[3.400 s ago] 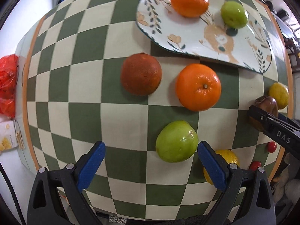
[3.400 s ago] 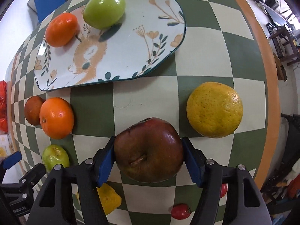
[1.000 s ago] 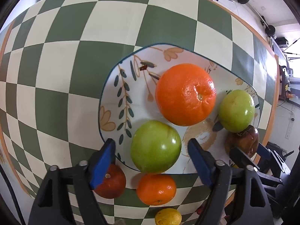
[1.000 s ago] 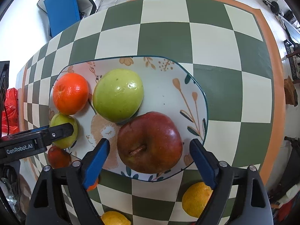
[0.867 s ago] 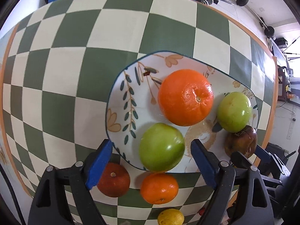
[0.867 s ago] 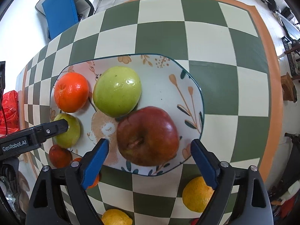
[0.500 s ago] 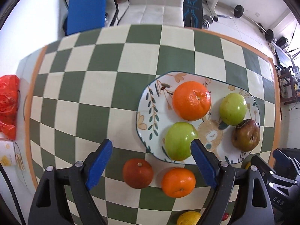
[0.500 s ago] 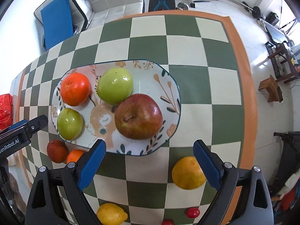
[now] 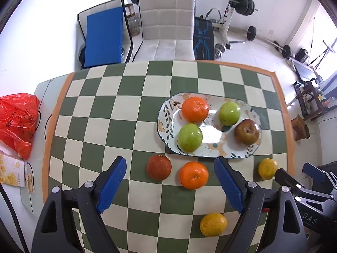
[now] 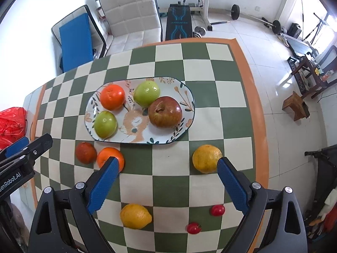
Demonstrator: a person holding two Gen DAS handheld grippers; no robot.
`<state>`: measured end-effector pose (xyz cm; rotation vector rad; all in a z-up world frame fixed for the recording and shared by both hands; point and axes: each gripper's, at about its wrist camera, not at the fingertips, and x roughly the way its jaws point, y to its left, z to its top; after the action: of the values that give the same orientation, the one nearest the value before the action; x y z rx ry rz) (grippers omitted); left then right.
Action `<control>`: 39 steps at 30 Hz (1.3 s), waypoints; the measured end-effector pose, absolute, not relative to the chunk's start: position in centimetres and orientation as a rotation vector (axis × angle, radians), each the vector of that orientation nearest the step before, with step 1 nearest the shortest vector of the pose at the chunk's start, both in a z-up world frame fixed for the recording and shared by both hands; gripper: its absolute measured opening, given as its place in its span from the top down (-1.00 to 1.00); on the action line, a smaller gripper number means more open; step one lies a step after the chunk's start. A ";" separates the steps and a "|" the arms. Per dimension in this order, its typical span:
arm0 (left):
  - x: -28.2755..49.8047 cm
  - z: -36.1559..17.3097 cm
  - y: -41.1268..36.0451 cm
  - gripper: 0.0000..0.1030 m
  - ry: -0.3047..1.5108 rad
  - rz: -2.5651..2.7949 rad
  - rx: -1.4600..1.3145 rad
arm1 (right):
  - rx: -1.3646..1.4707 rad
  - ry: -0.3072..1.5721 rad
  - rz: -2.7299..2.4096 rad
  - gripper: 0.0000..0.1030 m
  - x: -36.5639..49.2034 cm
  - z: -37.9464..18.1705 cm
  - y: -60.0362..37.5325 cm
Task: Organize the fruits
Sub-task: 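Lift both open tools up away from the plate, then grasp the yellow lemon with right tool while left tool grasps the dark red-brown orange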
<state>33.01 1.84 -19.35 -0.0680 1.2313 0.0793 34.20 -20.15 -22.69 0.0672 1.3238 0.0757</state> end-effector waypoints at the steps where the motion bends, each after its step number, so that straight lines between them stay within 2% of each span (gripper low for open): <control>1: 32.6 -18.8 1.7 -0.66 1.218 0.076 -0.062 | 0.072 1.310 0.076 -0.87 33.6 -21.9 -20.2; 14: 27.5 -13.2 0.2 -0.66 1.099 0.017 -0.037 | 0.107 1.182 0.058 -0.87 28.3 -14.8 -20.5; 24: 26.1 -11.8 -0.2 -0.66 1.062 0.015 -0.022 | 0.145 1.138 0.064 -0.87 26.2 -12.3 -20.6; 25: 26.3 -12.1 -0.1 -0.67 1.070 0.023 -0.024 | 0.153 1.137 0.065 -0.87 26.3 -12.5 -20.7; 26: 26.5 -12.4 0.1 -0.86 1.080 0.029 -0.029 | 0.155 1.143 0.067 -0.87 26.4 -12.8 -20.7; 27: 26.7 -12.8 0.2 -1.00 1.090 0.036 -0.032 | 0.163 1.167 0.076 -0.87 26.6 -13.5 -20.7; 29: 27.1 -13.8 0.7 -1.00 1.111 0.064 -0.030 | 0.203 1.226 0.115 -0.87 27.0 -15.6 -20.7; 39: 27.4 -23.1 4.7 -1.00 1.357 0.234 0.040 | 0.199 1.658 0.294 -0.86 26.0 -35.0 -14.6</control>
<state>27.37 4.67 -23.10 0.0398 1.3568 0.2341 25.97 -14.58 -35.02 0.1986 1.6580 0.2936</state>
